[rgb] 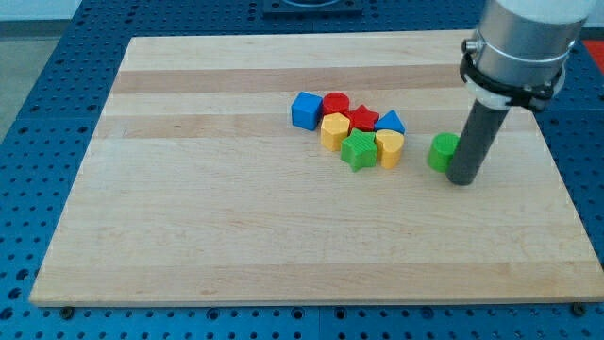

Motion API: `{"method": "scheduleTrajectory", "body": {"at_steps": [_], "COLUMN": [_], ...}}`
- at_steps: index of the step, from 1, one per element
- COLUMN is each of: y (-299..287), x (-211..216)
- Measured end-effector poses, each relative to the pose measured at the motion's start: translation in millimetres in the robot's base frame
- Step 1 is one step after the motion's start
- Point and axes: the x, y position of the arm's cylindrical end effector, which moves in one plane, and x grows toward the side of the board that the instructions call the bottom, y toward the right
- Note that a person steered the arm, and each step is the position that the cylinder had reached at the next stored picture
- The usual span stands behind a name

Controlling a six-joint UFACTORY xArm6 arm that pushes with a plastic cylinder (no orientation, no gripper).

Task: Slide the green circle right of the blue triangle

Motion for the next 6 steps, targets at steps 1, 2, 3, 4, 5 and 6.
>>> {"method": "scheduleTrajectory", "body": {"at_steps": [1,2,3,4,5,6], "y": [14,16,16,3,-12,-12], "x": [-17,-32,-18,7,6,-8]}}
